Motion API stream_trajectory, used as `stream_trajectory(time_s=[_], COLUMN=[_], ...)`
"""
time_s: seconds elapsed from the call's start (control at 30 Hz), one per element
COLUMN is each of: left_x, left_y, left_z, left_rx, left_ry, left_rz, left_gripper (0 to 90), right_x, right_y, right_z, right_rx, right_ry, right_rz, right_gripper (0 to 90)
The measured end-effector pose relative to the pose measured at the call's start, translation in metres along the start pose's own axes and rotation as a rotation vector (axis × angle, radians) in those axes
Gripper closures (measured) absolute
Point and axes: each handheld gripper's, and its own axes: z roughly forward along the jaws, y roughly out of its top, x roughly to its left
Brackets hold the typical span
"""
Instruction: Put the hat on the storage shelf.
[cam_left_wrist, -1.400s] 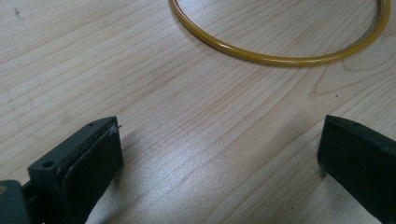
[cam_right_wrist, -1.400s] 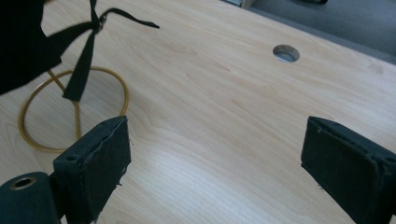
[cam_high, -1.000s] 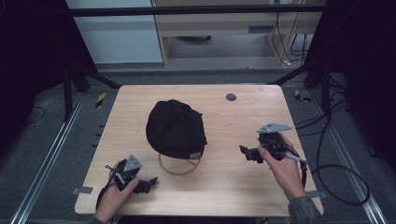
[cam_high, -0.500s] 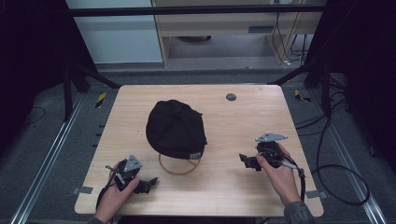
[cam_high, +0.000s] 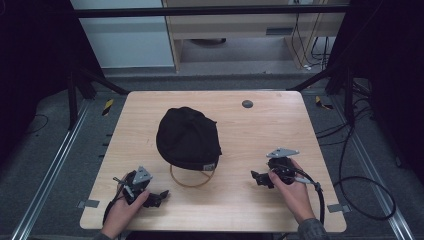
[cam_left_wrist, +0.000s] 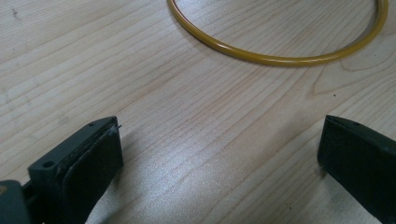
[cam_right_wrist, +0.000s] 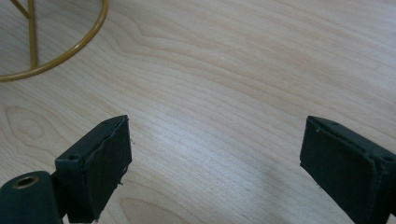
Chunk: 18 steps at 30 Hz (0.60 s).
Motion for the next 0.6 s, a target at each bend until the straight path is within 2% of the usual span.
stream_trajectory(time_s=[0.23,0.43,0.6], left_x=[0.000,0.000,0.000], left_y=[0.000,0.000,0.000], left_z=[0.000,0.000,0.000], left_rx=[0.000,0.000,0.000], left_ry=[0.000,0.000,0.000], left_rz=[0.000,0.000,0.000], left_gripper=[0.0,0.0,0.0], right_x=[0.004,0.007,0.011], right_y=[-0.002,-0.003,-0.001], right_z=[0.010,0.026,0.037], right_rx=[0.006,0.011,0.000], right_ry=[0.010,0.015,-0.010], right_rz=[-0.002,0.030,0.028], right_gripper=[9.2,9.3,8.8])
